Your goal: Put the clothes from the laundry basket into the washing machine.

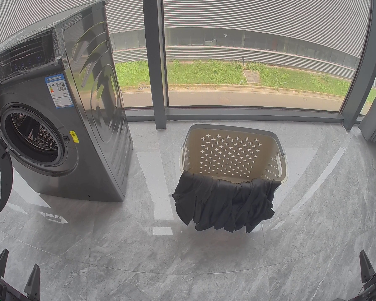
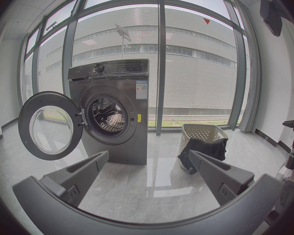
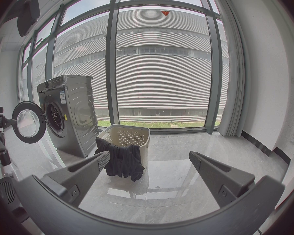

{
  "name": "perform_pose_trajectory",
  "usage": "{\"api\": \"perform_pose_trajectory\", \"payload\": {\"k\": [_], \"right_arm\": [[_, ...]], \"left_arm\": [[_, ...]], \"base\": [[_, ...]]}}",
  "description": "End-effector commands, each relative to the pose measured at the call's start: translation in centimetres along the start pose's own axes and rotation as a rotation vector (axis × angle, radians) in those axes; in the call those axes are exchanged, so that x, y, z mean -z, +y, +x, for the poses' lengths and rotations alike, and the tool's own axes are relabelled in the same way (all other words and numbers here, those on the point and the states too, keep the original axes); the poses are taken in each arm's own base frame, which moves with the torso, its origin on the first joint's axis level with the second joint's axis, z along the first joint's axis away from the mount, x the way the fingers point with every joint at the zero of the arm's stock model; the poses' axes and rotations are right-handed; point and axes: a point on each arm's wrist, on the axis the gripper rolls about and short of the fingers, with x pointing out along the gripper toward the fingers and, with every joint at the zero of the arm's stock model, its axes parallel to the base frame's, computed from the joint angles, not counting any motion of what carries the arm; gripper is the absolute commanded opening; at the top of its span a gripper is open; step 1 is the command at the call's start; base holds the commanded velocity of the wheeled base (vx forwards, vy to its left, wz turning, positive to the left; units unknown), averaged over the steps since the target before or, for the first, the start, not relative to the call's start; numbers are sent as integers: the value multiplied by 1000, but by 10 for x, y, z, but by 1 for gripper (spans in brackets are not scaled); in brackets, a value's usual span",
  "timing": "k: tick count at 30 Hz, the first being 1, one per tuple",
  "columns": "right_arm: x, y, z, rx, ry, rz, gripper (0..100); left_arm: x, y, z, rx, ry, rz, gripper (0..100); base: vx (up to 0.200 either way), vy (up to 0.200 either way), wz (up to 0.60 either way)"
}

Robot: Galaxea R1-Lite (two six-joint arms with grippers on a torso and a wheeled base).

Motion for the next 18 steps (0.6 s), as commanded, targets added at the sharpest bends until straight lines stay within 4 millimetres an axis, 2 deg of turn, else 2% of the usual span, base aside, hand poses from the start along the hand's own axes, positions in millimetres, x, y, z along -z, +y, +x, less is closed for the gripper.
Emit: {"api": "perform_pose_trajectory", "payload": {"k": [1,4,16,18], "right_arm": [[5,0,0,0,1,0,100],[5,0,0,0,1,0,100],[5,0,0,0,1,0,100],[5,0,0,0,1,0,100]], "left_arm": [[5,0,0,-1,0,0,100],[5,0,0,-1,0,1,100],[5,0,0,-1,-2,0,100],[5,0,0,-1,-2,0,100]], "base": [[0,0,0],[0,0,0],[0,-200,0],[0,0,0]]}}
